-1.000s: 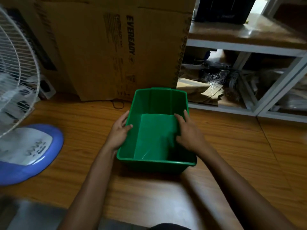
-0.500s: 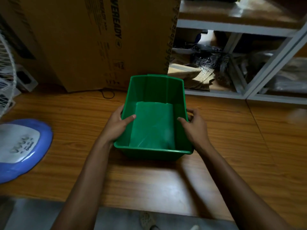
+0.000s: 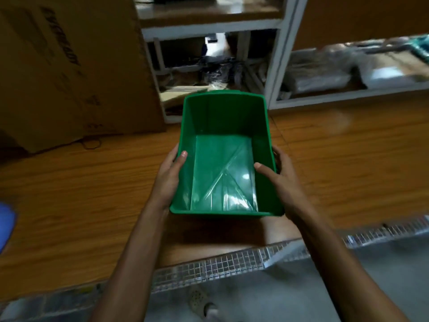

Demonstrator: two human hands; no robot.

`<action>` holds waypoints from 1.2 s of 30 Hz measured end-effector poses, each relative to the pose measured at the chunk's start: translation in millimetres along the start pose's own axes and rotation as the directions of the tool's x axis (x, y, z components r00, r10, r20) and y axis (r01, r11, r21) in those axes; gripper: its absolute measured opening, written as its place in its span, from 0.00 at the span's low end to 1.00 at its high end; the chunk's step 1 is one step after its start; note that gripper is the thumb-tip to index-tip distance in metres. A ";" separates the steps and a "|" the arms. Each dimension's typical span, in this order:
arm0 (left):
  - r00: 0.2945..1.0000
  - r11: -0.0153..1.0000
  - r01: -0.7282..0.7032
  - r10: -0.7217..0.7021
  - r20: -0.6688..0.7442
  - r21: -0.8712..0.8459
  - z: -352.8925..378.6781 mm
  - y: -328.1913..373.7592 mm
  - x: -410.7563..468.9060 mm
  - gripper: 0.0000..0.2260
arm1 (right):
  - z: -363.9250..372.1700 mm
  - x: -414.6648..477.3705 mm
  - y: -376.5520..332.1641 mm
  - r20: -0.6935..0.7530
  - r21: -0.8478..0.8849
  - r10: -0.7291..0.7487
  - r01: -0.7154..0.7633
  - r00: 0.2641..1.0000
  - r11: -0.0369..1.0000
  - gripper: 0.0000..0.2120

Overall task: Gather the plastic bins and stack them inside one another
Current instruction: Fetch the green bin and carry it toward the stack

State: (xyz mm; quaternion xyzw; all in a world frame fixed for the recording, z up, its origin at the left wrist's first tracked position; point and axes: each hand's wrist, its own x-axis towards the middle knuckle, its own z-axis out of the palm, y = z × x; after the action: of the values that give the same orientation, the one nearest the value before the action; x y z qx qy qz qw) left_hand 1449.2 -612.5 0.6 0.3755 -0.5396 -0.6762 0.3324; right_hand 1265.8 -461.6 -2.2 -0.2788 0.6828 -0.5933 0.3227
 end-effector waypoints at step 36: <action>0.265 0.873 -0.402 -0.177 0.948 0.275 630.4 -146.7 -66.2 0.30 | -482.7 -174.5 123.6 -0.970 -0.061 0.096 -0.609 0.223 0.791 0.38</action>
State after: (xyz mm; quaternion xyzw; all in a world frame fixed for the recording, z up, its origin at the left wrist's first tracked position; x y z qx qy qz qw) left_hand 929.2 -224.3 -47.7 -0.0825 -0.7995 -0.5842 -0.1128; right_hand 1004.8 -6.8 -63.0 0.2223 0.8954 -0.3785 -0.0746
